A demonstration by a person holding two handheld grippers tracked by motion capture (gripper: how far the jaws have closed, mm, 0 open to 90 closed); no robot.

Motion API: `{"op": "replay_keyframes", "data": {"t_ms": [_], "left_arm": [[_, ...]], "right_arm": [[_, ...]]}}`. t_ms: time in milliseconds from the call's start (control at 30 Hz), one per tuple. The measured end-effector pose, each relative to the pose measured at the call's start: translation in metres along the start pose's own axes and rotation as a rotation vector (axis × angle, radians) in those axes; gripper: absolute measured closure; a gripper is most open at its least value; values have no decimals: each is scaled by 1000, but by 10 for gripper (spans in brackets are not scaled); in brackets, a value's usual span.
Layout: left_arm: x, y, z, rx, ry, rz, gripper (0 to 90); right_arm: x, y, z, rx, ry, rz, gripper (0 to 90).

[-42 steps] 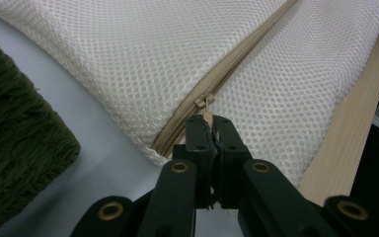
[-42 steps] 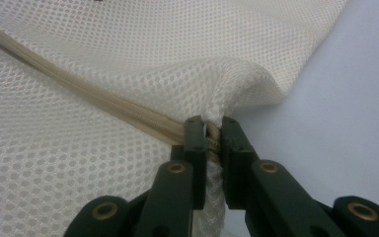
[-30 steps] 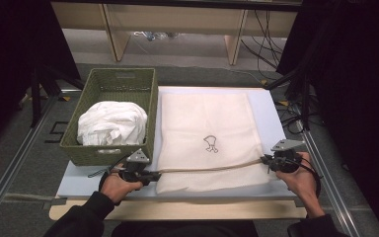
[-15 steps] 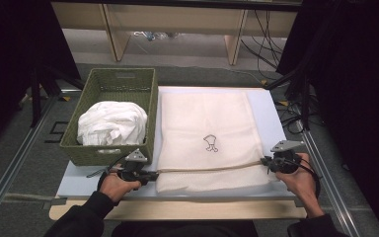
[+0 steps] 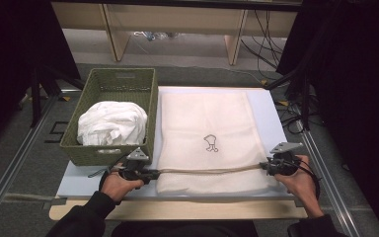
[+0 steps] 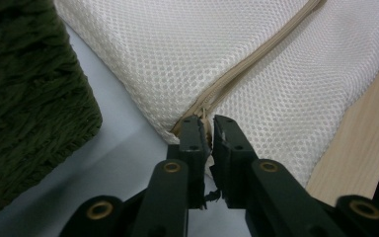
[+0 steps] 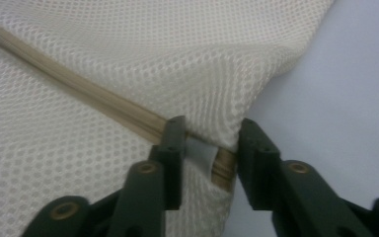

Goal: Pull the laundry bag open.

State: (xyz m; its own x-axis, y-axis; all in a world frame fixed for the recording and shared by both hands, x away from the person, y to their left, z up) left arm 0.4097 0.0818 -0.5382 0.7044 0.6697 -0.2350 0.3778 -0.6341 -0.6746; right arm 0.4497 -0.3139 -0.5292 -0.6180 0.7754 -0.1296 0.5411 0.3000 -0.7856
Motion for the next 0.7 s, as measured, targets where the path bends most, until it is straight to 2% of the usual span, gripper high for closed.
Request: {"op": "replay_keyframes", "data": {"t_ms": [33,100,167,233,267,300,367,400,433,467,500,533,600,633,667,700], "left_arm": [[2,-2,1,20,28,0,782],[-3,-3,-1,16,-2,-14,710],[-11,-6,-4,6,23,-8,633],[-15,-9,-8,-6,43,-17,572],[-17,-10,-10,-13,45,-26,541],[-19,-12,-11,-18,54,-17,514],[-23,-14,-15,-43,69,-19,473],[-26,-15,-16,-61,59,-19,454],[-28,-17,-17,-64,79,-9,433],[-31,-18,-18,-86,56,-20,410],[-33,-19,-20,-100,55,-20,388],[-34,-20,-21,-105,62,-20,370],[-36,-23,-24,-131,58,-26,345],[-38,-24,-26,-152,51,-31,334],[-38,-26,-28,-163,48,-27,328],[-38,-27,-29,-170,41,-32,318]], "right_arm": [[0,0,1,14,4,-2,593],[0,-1,2,31,26,-3,547],[-1,-3,0,25,44,4,511],[-4,-7,-3,2,31,21,494],[-5,-9,-4,-3,44,31,478],[-4,-11,-6,-12,61,34,474],[-3,-13,-11,-45,42,33,454],[1,-13,-15,-64,39,29,445],[4,-13,-18,-77,12,2,439],[7,-13,-22,-99,-14,-4,433],[12,-13,-24,-103,-10,-12,426],[16,-12,-28,-119,-38,-19,419],[26,-10,-35,-140,-79,-46,406],[29,-9,-39,-164,-115,-56,403],[35,-9,-41,-163,-111,-74,397],[40,-8,-44,-176,-128,-86,390]]}}
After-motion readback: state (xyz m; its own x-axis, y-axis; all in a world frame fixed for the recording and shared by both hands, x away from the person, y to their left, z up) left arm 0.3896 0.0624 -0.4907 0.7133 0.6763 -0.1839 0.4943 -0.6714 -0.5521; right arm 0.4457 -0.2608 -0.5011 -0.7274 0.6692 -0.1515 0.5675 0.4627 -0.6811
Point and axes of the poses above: each handheld gripper's, and its own axes: y roughly forward along the jaws, z roughly out of its underside, x roughly to its left, the point moved 9 cm from there along y, roughly forward along the jaws, and after that the axes turned 1 degree about -y, right-handed, at the moved point
